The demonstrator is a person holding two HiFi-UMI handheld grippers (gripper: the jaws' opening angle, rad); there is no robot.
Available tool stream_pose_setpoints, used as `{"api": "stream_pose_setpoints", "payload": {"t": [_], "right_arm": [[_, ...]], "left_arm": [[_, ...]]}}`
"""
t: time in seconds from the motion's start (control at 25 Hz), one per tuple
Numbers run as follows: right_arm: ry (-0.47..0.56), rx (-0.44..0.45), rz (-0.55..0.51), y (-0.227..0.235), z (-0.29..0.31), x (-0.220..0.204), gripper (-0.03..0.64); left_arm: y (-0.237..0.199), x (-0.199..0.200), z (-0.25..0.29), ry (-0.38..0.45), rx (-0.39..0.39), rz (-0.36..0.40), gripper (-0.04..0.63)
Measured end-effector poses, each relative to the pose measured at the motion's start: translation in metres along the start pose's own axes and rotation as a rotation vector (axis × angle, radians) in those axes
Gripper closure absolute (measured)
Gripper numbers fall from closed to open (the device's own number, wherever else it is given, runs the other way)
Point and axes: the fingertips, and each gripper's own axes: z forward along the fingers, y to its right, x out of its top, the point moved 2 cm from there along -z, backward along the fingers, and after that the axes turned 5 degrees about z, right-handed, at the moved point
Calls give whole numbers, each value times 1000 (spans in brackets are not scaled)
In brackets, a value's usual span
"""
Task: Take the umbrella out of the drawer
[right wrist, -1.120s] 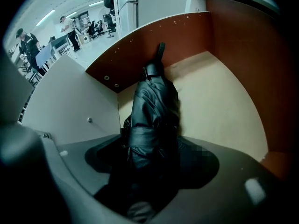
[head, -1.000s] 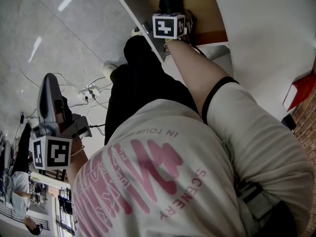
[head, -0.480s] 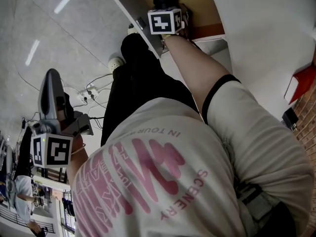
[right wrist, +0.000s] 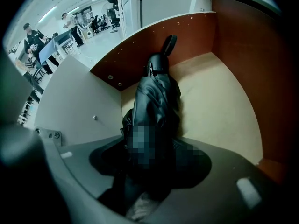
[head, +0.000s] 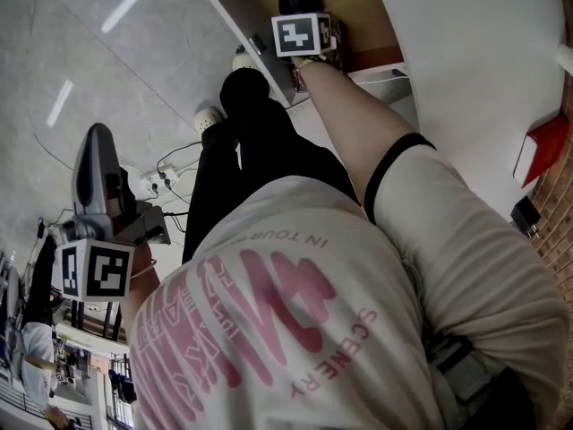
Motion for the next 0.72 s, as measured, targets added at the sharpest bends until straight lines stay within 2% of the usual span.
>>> {"api": "stream_pose_setpoints", "payload": {"t": [0.2, 0.52, 0.72], "right_arm": [[7, 15, -8, -5, -9, -3, 341], [65, -43, -43, -14, -44, -1, 348], [80, -47, -76, -25, -65, -8, 351]], "left_arm": [[-8, 3, -17, 32, 6, -4, 591], [-20, 2, -45, 71, -10, -20, 591], [-27, 12, -58, 92, -18, 9, 591]]}}
